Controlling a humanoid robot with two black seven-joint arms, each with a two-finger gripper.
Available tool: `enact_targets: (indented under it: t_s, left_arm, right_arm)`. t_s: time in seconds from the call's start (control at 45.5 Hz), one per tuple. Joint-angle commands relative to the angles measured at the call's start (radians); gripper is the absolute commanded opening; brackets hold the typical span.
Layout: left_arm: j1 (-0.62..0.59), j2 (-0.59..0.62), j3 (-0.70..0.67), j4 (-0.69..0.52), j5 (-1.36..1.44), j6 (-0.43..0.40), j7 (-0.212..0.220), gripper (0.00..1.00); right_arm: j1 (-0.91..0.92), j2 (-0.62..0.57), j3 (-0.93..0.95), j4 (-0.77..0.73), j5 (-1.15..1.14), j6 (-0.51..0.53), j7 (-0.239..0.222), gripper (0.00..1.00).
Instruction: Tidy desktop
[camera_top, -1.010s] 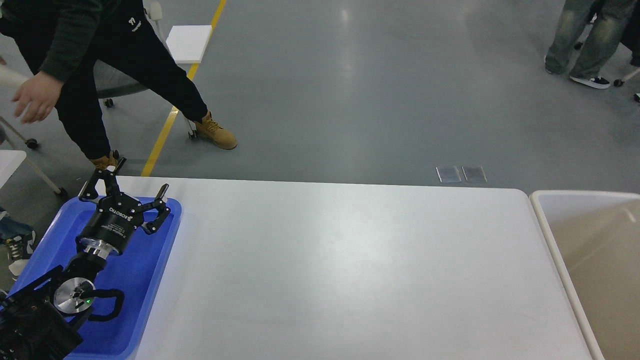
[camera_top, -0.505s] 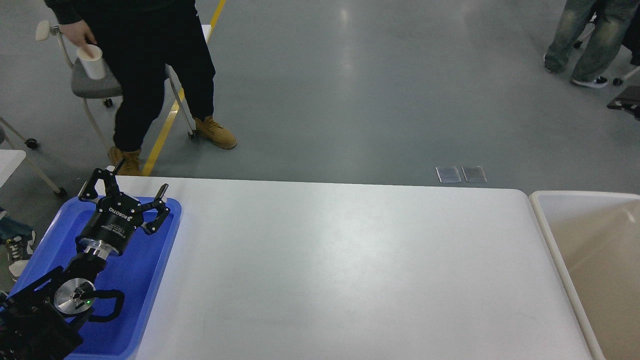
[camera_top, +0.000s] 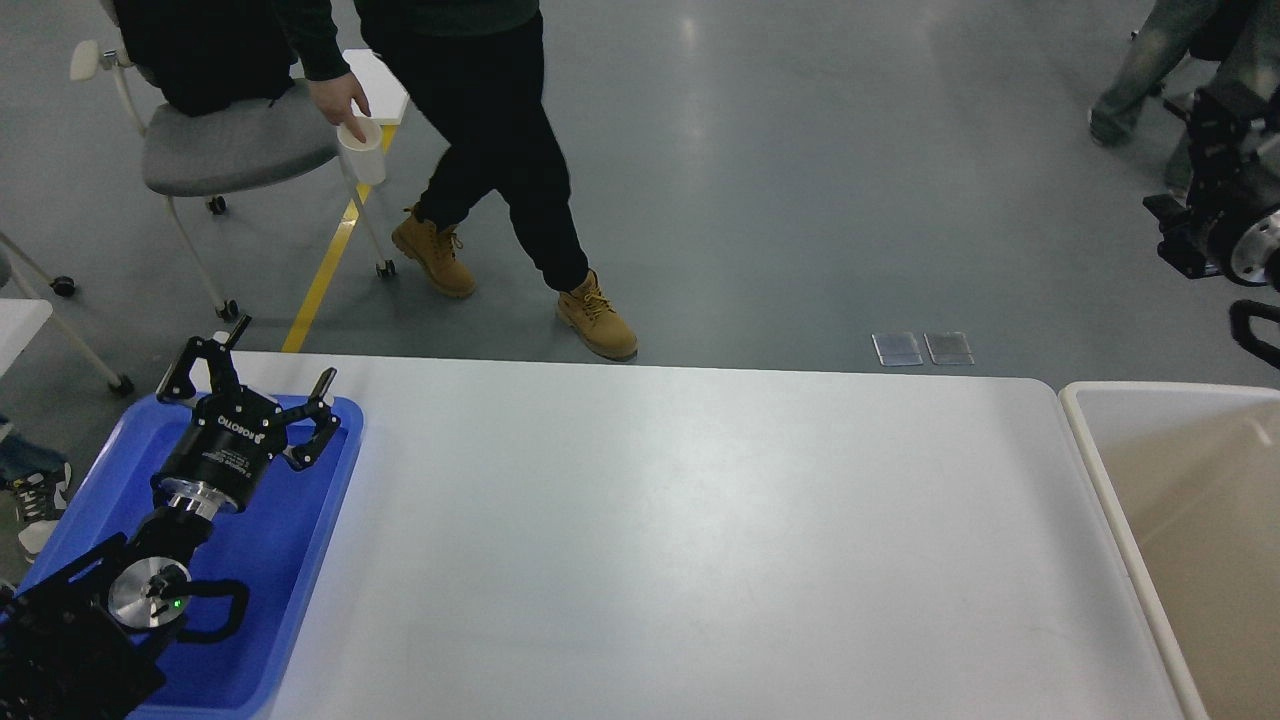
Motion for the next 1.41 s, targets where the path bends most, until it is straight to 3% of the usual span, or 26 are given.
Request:
enact_targets:
  t_s: [0.0, 0.285, 0.351, 0.527, 0.747, 0.922, 1.054, 1.383]
  left_arm:
    - [0.000, 0.000, 0.000, 0.000, 0.000, 0.000, 0.000, 0.99]
    - [0.000, 0.000, 0.002, 0.000, 0.000, 0.000, 0.000, 0.99]
    - [0.000, 0.000, 0.002, 0.000, 0.000, 0.000, 0.000, 0.99]
    - [0.000, 0.000, 0.002, 0.000, 0.000, 0.000, 0.000, 0.99]
    - [0.000, 0.000, 0.002, 0.000, 0.000, 0.000, 0.000, 0.99]
    - [0.000, 0.000, 0.002, 0.000, 0.000, 0.000, 0.000, 0.99]
    - [0.000, 0.000, 0.000, 0.000, 0.000, 0.000, 0.000, 0.99]
    - [0.000, 0.000, 0.002, 0.000, 0.000, 0.000, 0.000, 0.99]
  right_arm:
    - [-0.140, 0.140, 0.269, 0.014, 0.005, -0.025, 0.006, 1.00]
    - [-0.179, 0.165, 0.287, 0.024, -0.008, 0.032, 0.012, 1.00]
    - [-0.207, 0.166, 0.327, 0.025, -0.006, 0.055, 0.048, 1.00]
    - [-0.316, 0.201, 0.502, 0.024, -0.005, 0.239, 0.203, 1.00]
    - [-0.434, 0.263, 0.617, 0.025, -0.006, 0.297, 0.239, 1.00]
    - [-0.526, 0.294, 0.617, 0.027, -0.011, 0.326, 0.367, 1.00]
    - [-0.572, 0.306, 0.604, 0.027, -0.014, 0.328, 0.429, 1.00]
    - [-0.600, 0.306, 0.544, 0.027, -0.014, 0.328, 0.435, 1.00]
